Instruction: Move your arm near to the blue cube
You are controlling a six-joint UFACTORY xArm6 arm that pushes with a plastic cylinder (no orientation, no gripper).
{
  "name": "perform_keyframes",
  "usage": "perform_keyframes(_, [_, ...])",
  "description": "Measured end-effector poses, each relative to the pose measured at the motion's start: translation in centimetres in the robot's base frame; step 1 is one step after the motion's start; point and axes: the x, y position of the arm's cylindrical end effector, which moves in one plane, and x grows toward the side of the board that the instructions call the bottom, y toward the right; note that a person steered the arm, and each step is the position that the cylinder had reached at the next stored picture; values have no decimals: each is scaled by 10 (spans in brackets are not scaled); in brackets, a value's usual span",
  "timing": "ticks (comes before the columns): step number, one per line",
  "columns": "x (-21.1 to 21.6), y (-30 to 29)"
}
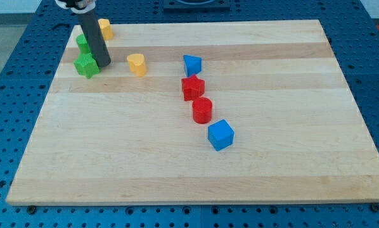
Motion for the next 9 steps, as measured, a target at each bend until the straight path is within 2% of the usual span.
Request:
perform_keyframes(1, [-25,35])
perform_keyframes(4, [-40,238])
perform_keyframes(5, [-5,297])
perform_keyframes(6, [57,315])
perform_keyframes(8, [157,323])
perform_keyframes(9, [189,321])
